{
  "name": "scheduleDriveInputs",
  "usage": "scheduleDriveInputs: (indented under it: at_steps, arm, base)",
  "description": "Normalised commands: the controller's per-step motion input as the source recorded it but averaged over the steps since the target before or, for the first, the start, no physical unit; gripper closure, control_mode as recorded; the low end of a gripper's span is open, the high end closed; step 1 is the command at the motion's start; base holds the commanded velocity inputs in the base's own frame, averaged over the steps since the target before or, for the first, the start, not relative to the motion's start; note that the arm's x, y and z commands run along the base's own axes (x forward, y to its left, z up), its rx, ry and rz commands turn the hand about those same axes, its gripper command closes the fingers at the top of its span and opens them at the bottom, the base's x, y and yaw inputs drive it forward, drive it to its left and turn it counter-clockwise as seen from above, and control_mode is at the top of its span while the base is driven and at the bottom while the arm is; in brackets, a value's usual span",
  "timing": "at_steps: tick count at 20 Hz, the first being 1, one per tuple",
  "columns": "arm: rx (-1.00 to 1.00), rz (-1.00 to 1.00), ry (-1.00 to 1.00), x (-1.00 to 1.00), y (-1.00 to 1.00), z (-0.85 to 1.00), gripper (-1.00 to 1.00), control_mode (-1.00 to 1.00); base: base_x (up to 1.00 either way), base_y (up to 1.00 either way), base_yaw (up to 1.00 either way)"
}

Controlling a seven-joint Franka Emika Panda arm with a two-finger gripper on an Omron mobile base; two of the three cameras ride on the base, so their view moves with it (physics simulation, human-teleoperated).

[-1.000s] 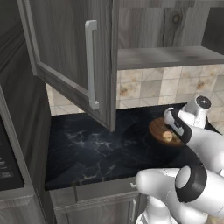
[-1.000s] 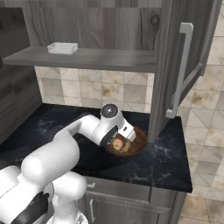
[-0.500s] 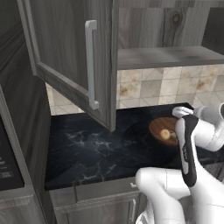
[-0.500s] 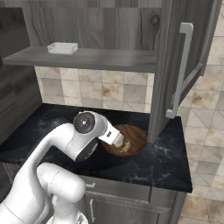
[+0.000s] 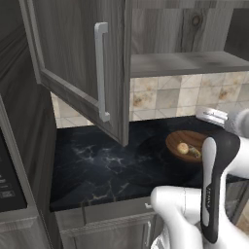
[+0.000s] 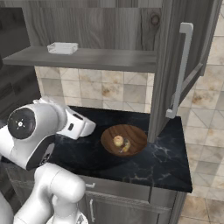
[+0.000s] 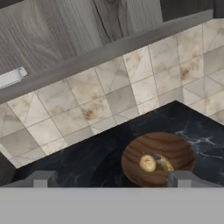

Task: Open the cabinet. Pick the peach and banana from the cabinet and place them into the bowl. Then close the cabinet.

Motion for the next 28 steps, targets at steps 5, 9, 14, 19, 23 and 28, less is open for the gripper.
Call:
scheduleDriveInputs:
  at_steps: [5, 9, 14, 19, 23, 28]
  arm:
    - [-0.07, 0.0, -0.1, -1.0, 0.32, 0.42, -1.0, -1.0]
    - [-0.07, 0.0, -0.04, -1.0, 0.38, 0.18, -1.0, -1.0]
    - [-0.08, 0.01, -0.03, -1.0, 0.44, 0.18, -1.0, -1.0]
    - [-0.12, 0.07, -0.1, -0.76, 0.81, 0.14, -1.0, -1.0]
    - [-0.12, 0.08, -0.11, -0.35, 0.98, 0.04, -1.0, -1.0]
    - [-0.16, 0.06, -0.19, -0.01, 0.89, 0.0, -1.0, -1.0]
  base:
    - [0.0, 0.0, 0.0]
    - [0.0, 0.0, 0.0]
    - [0.0, 0.0, 0.0]
    - [0.0, 0.0, 0.0]
    - [0.0, 0.0, 0.0]
    - [0.0, 0.0, 0.0]
